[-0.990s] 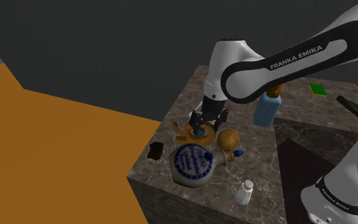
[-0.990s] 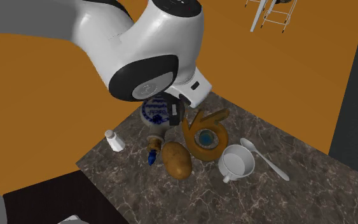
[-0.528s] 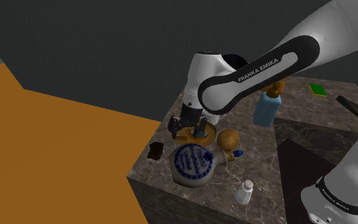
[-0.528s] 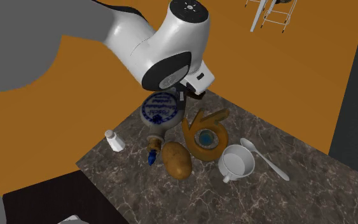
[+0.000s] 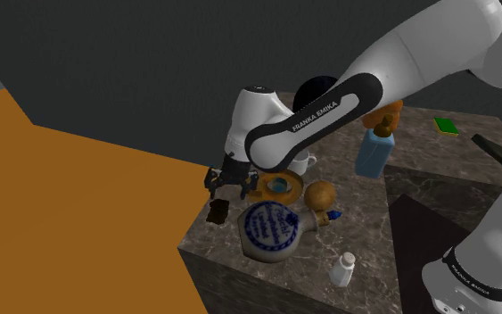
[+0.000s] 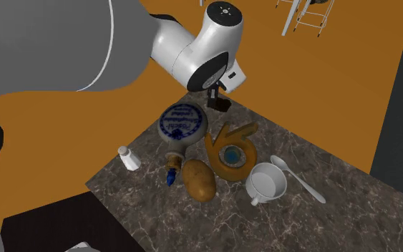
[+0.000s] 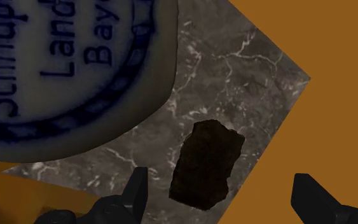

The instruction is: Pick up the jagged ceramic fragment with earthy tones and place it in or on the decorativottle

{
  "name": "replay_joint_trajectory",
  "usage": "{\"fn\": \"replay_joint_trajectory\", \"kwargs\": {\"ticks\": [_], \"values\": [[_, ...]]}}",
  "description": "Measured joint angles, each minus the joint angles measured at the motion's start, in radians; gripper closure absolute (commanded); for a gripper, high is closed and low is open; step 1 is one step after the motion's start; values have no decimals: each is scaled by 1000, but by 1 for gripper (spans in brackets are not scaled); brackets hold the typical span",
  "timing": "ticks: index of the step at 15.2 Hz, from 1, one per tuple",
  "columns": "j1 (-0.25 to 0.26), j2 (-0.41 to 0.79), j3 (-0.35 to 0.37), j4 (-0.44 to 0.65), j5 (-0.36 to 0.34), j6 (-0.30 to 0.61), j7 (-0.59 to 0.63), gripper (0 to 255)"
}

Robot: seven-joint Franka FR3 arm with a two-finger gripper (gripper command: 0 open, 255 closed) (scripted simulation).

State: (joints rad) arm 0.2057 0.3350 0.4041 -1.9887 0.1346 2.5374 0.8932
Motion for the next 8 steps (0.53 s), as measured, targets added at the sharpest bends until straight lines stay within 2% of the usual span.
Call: {"fn": "replay_joint_trajectory", "kwargs": {"ticks": [8], "values": [[35,95,-20,29,-36,69,28,0]]}}
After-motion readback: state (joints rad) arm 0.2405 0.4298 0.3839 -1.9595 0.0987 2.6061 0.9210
